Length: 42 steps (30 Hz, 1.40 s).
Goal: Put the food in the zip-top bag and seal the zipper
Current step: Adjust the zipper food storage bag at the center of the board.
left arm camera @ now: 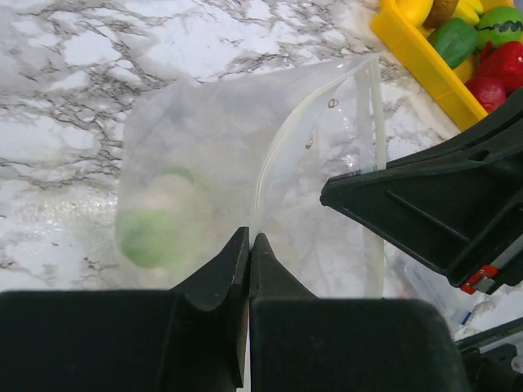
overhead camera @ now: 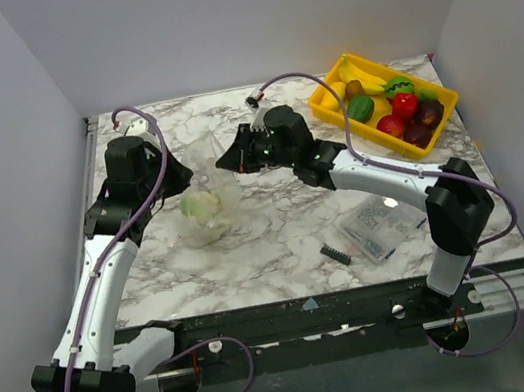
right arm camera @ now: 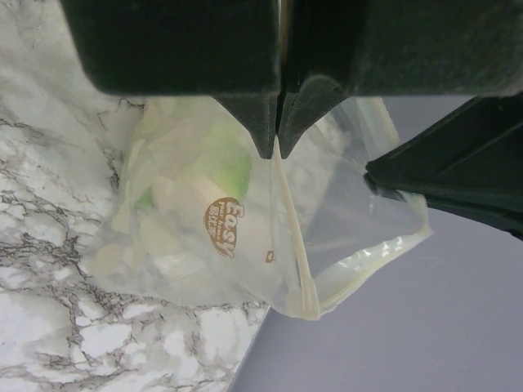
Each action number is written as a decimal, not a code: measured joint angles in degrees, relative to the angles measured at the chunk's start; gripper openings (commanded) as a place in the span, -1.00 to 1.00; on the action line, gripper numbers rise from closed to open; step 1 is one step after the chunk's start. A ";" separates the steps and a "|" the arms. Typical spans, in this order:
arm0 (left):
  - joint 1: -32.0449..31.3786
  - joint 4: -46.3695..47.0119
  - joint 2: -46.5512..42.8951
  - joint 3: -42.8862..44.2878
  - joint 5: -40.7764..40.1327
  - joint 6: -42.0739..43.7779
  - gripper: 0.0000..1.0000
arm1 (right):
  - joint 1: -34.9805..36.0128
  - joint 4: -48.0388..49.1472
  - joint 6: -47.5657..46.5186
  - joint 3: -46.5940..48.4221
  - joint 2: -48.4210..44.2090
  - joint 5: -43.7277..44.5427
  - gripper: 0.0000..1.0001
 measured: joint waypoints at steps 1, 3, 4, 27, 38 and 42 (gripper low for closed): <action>0.04 -0.37 -0.11 0.00 -0.52 0.46 -1.00 | 0.00 0.17 0.02 0.02 0.66 -0.42 -0.99; 0.20 -0.46 -0.76 0.00 -1.60 1.38 -1.00 | 0.00 0.66 0.02 0.02 1.90 -0.87 -0.85; 0.22 -0.44 -0.90 0.00 -2.32 1.97 -1.00 | 0.00 0.81 0.00 0.02 2.51 -1.14 -0.74; 0.33 2.86 2.99 -3.02 3.50 5.99 -1.00 | 0.00 -18.88 -10.58 2.91 -1.68 5.11 0.58; 1.49 0.76 2.99 -2.29 -0.26 6.49 -1.00 | -2.36 -17.90 -9.29 -2.03 -10.27 18.58 0.57; 1.49 -3.45 2.99 2.10 -5.09 6.97 -1.00 | -7.74 -17.66 -8.26 -5.31 -12.44 19.63 0.56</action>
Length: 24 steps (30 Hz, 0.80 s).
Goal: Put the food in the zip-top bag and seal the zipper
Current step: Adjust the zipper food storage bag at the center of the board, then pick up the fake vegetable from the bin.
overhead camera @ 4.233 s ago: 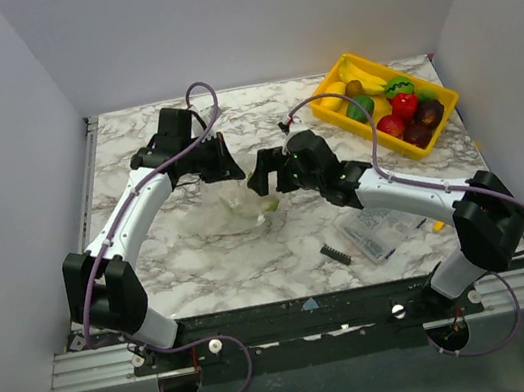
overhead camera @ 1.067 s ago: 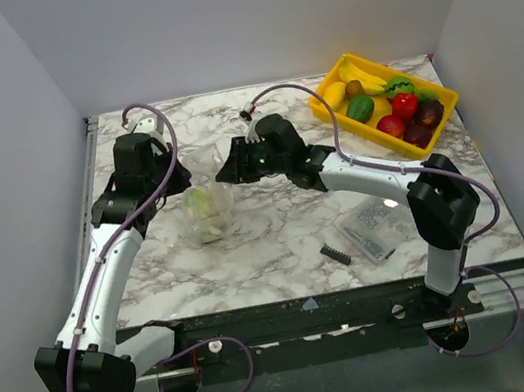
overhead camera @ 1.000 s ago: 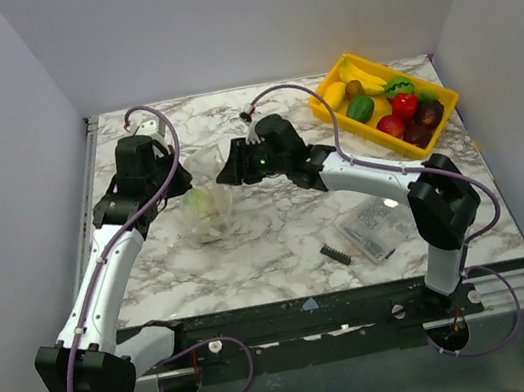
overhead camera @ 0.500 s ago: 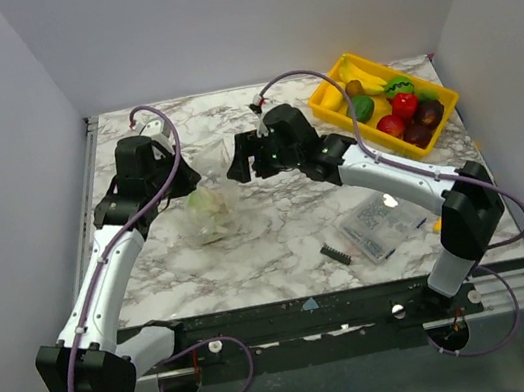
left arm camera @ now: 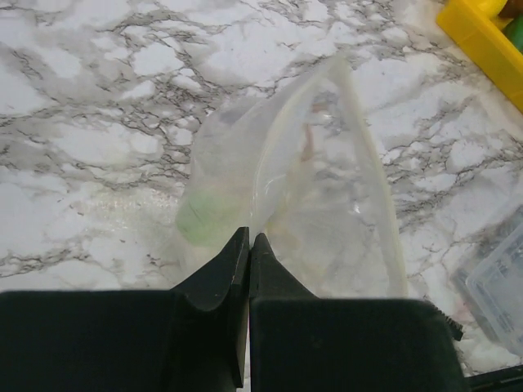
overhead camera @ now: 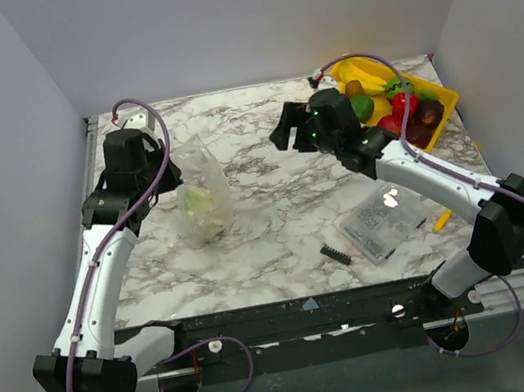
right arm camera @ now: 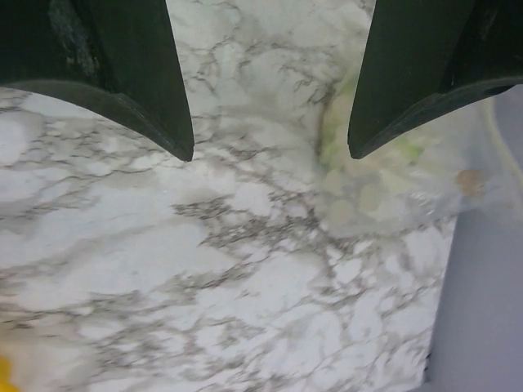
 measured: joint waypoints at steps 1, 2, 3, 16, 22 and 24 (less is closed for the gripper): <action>0.00 -0.76 0.00 1.42 -0.96 0.15 -1.00 | -2.19 0.00 0.15 -0.50 -0.31 -0.11 0.57; 0.02 -1.57 0.00 2.67 -1.44 0.22 -1.00 | -4.55 -0.02 0.20 -0.87 -0.55 -0.24 0.57; 0.00 -2.32 0.00 4.04 -1.95 0.35 -1.00 | -6.97 -0.02 0.20 -1.11 -0.66 -0.35 0.56; 0.02 -2.34 11.98 8.85 4.37 1.62 -1.00 | -23.23 -0.79 -3.58 -0.28 4.20 2.05 0.52; 0.00 -1.20 12.90 5.84 11.34 0.76 -1.00 | -26.58 -3.50 -7.50 3.52 12.83 10.16 0.70; 0.00 -0.24 12.85 5.53 13.46 0.39 -1.00 | -27.76 -3.91 -8.00 5.35 15.63 11.61 0.75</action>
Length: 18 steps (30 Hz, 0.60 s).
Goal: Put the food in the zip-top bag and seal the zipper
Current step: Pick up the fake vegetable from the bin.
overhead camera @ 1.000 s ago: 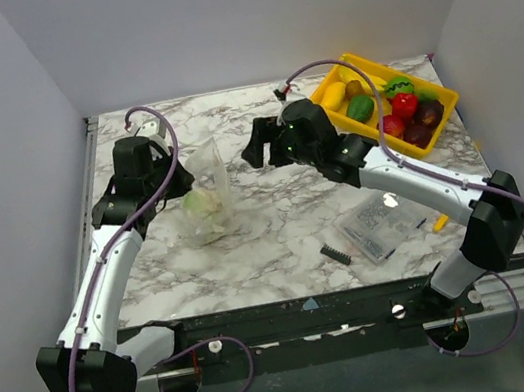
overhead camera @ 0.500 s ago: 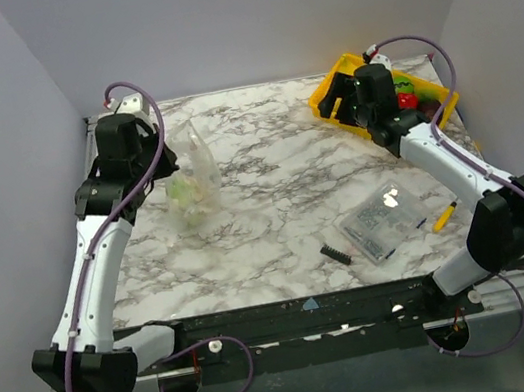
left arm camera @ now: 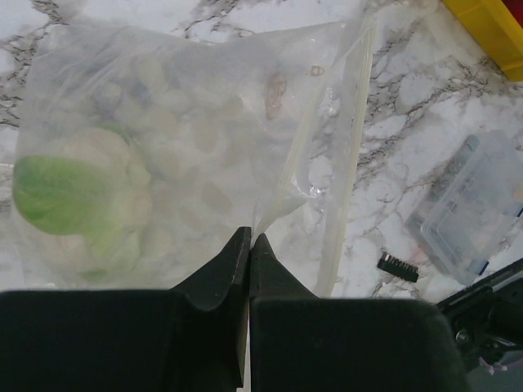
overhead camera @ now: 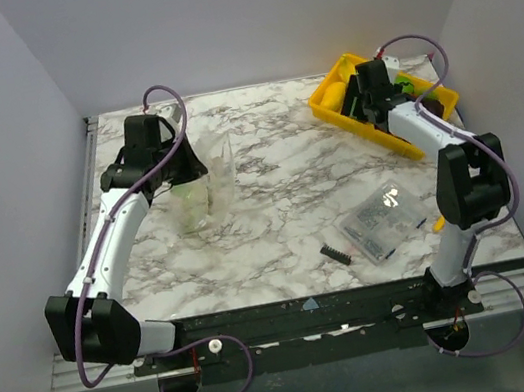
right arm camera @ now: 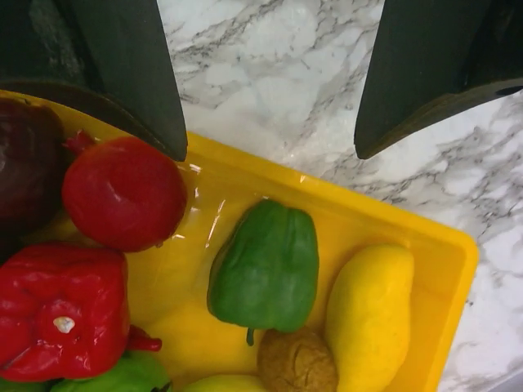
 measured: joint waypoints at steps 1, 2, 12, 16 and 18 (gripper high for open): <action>0.00 0.48 -0.02 -0.39 0.87 -0.20 -1.00 | -0.48 -0.20 0.00 1.22 1.53 0.20 0.78; 0.00 0.92 -0.07 -0.98 1.60 -0.37 -1.00 | -0.94 -0.55 0.00 2.75 3.23 0.39 0.81; 0.00 1.66 -0.11 -2.86 3.34 -0.94 -1.00 | -2.45 -2.16 1.38 15.15 17.81 1.03 0.86; 0.00 1.70 -0.11 -2.95 3.34 -0.94 -1.00 | -2.43 -2.23 2.69 18.08 21.11 1.31 0.83; 0.00 1.70 -0.11 -2.95 3.34 -0.94 -1.00 | -2.38 -2.36 3.30 18.91 22.34 1.84 0.77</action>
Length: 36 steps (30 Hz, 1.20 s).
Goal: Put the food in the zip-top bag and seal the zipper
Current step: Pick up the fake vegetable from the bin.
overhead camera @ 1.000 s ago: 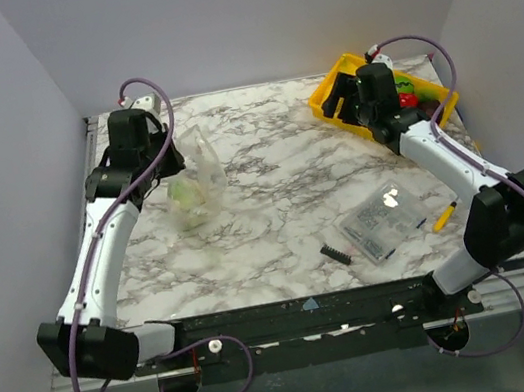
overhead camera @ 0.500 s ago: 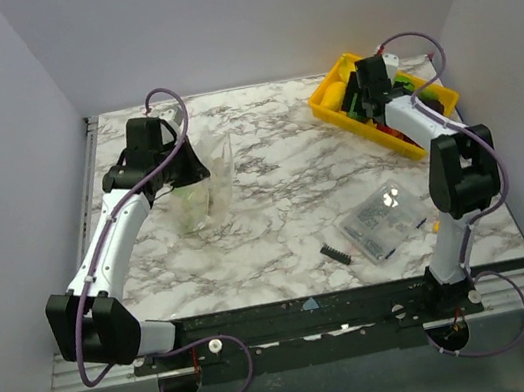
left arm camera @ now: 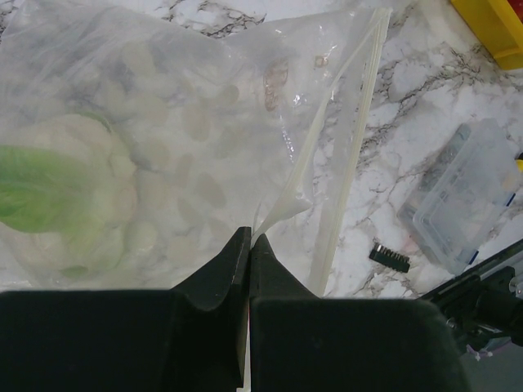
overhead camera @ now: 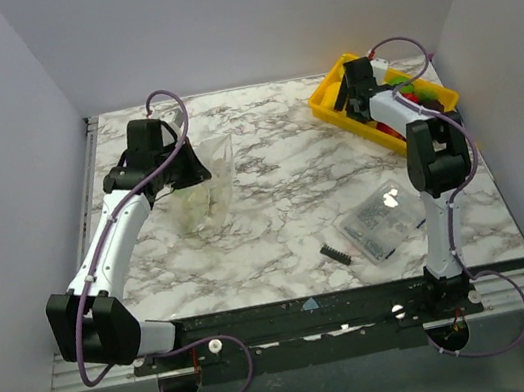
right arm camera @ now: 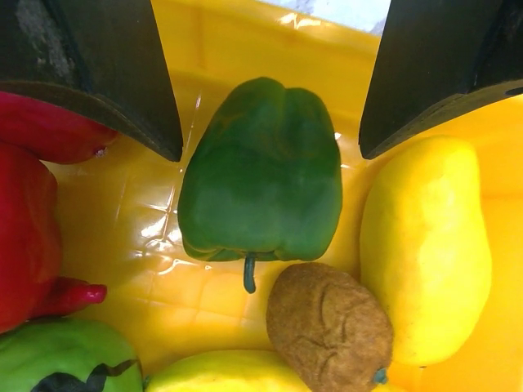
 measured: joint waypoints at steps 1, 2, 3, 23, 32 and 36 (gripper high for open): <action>0.00 -0.02 0.00 0.00 0.02 0.00 -1.00 | 0.00 -0.04 0.48 0.44 0.72 0.55 0.75; 0.00 0.00 0.00 0.00 0.02 0.00 -1.00 | -0.02 -0.02 0.76 0.63 1.20 0.98 0.73; 0.00 0.00 0.00 0.00 0.04 0.00 -1.00 | -0.02 0.00 1.03 0.68 1.68 1.53 0.70; -0.04 -0.02 -0.76 -0.07 0.04 0.02 -1.00 | -0.02 3.98 -1.46 -7.63 -3.65 5.16 -0.61; -0.04 -0.02 -1.16 -0.07 0.35 0.02 -1.00 | -0.02 9.03 -1.33 -19.02 -21.81 -2.54 -0.91; -0.04 -0.02 -1.33 -0.07 0.59 0.02 -1.00 | 0.20 12.24 -0.17 -24.63 -27.56 -11.34 -0.98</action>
